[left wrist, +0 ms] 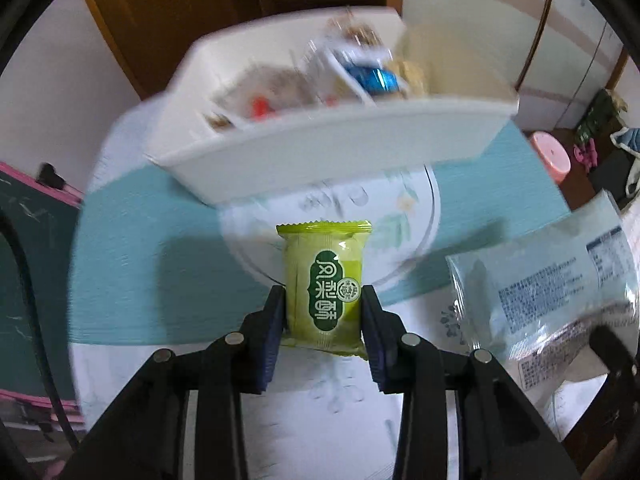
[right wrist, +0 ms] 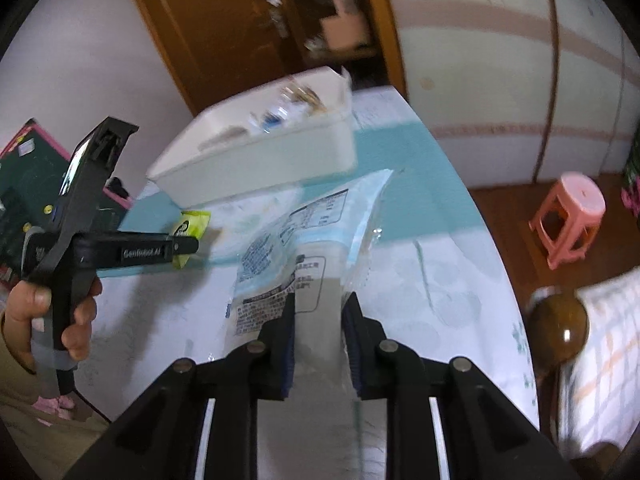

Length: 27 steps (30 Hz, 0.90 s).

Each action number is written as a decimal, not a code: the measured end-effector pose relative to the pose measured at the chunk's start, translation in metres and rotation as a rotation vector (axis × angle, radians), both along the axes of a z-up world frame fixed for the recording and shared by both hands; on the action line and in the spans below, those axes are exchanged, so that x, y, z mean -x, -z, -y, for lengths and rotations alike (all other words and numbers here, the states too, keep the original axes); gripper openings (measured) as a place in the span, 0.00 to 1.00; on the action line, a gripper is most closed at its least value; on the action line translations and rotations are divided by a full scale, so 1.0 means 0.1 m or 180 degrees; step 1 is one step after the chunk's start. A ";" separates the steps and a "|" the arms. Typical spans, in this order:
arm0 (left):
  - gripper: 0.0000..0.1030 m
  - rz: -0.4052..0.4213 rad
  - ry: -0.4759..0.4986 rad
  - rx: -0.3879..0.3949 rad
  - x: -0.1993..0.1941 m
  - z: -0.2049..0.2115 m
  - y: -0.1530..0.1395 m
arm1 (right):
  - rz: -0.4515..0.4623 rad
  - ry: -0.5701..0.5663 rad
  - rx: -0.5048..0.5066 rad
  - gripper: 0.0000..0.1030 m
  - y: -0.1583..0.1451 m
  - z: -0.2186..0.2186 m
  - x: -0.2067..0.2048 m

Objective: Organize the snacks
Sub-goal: 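Carry both items over the white bin and open both tools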

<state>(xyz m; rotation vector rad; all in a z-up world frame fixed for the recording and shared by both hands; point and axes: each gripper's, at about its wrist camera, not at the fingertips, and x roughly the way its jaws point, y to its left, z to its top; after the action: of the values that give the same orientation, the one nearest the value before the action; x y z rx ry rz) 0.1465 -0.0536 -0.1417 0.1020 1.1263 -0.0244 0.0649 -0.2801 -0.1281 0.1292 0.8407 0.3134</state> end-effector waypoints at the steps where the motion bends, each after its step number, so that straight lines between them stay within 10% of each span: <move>1: 0.34 0.0083 -0.0002 0.0000 0.01 -0.05 -0.13 | 0.0076 -0.0044 0.0006 0.20 -0.09 -0.05 0.00; 17: 0.34 0.1072 0.0086 -0.0241 -0.64 -0.42 -2.13 | 0.1787 -0.0088 0.0359 0.21 -2.13 -0.73 -0.60; 27: 0.35 0.1112 -0.0057 -0.0196 -1.44 -0.41 -2.18 | 0.1798 0.0202 0.0504 0.21 -2.31 -0.92 -1.47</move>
<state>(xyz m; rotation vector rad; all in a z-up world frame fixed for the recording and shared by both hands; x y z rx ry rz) 0.2906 -0.0123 0.0762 0.1453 0.7788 0.0428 0.2115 -0.1877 0.1033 -0.0801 0.2980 0.2060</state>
